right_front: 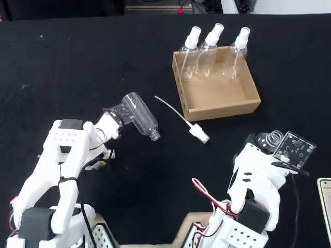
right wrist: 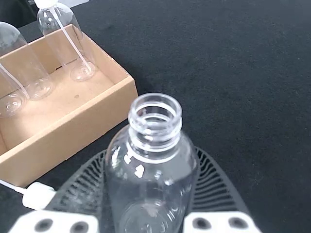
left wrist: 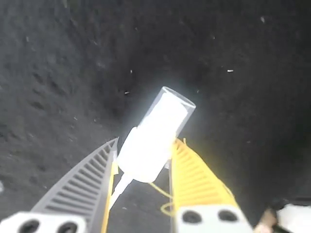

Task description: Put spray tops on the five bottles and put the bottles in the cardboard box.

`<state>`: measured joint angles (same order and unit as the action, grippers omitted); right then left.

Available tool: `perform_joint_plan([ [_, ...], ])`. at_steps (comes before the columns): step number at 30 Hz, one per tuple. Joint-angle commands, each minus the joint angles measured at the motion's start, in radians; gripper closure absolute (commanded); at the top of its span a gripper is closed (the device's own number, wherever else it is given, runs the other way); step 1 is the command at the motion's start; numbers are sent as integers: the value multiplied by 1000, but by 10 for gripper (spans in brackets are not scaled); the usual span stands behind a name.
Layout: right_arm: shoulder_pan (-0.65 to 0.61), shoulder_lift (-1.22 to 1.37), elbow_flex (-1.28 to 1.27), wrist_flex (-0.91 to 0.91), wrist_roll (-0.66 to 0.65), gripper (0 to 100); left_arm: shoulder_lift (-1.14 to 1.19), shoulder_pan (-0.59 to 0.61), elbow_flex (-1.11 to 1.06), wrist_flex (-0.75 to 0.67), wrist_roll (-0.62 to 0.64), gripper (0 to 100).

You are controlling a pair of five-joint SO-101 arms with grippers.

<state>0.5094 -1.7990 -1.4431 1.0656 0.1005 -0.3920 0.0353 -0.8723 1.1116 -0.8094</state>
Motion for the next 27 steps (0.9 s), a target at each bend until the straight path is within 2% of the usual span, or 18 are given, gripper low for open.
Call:
perform_joint_plan([
  [1,9,-94,4,-37,9,921,-37,13,33,14,155,811],
  [3,9,-94,4,-37,9,921,-38,13,35,15,192,744],
  [5,9,-94,4,-37,9,921,-38,13,35,18,172,734],
  [13,9,-94,4,-37,9,921,-38,8,35,15,-147,745],
  [19,9,-94,4,-37,9,921,-37,1,25,12,-267,738],
  [23,9,-94,4,-37,9,921,-35,-25,24,12,-265,740],
  [27,9,-94,4,-37,9,921,-26,-102,15,-29,-199,740],
])
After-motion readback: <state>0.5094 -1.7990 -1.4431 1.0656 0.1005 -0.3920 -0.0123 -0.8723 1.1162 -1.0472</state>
